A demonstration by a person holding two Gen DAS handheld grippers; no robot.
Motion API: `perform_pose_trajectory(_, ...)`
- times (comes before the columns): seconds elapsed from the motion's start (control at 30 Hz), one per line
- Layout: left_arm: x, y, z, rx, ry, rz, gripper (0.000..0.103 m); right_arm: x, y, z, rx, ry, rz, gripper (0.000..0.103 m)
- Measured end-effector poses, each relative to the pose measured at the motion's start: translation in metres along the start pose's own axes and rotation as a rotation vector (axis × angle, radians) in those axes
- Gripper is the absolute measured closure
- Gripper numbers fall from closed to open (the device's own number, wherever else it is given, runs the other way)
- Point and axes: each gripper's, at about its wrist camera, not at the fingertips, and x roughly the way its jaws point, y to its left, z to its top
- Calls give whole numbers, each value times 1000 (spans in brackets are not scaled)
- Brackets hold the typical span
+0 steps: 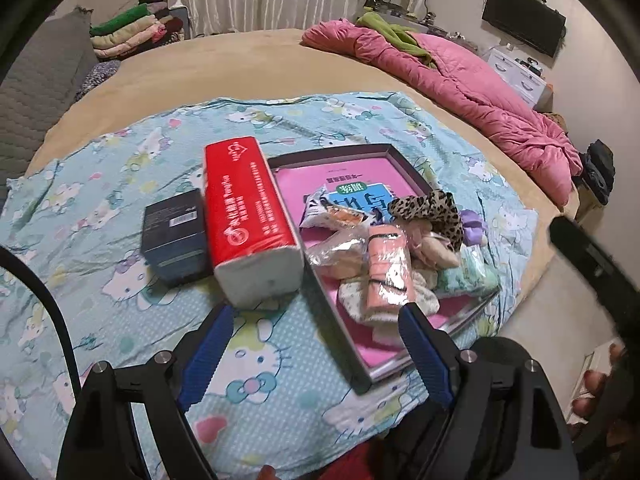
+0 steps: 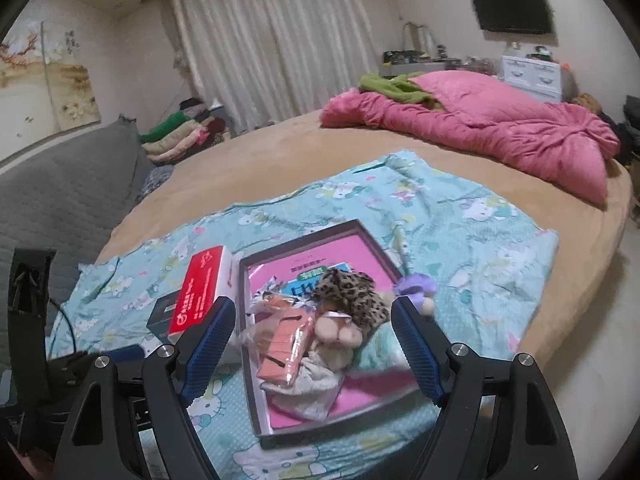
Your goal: Organize soft objects
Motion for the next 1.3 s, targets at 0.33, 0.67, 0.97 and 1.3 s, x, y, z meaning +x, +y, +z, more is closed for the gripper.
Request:
perform_pose_trajectory(0.33, -24, 5, -25, -8, -2, 25, 19, -2, 21, -36, -52, 143, -28, 21)
perform_pose_trajectory(0.67, -34, 14, -41, -27, 2, 49, 19, -4, 20, -62, -98, 207, -64, 21)
perform_pose_trajectory(0.97, -29, 13, -47, -19, 22, 61, 19, -3, 22, -67, -112, 223, -57, 21)
perform_pose_trajectory(1.3, -25, 12, -49, -17, 35, 72, 19, -1, 21, -67, -111, 229, -56, 21)
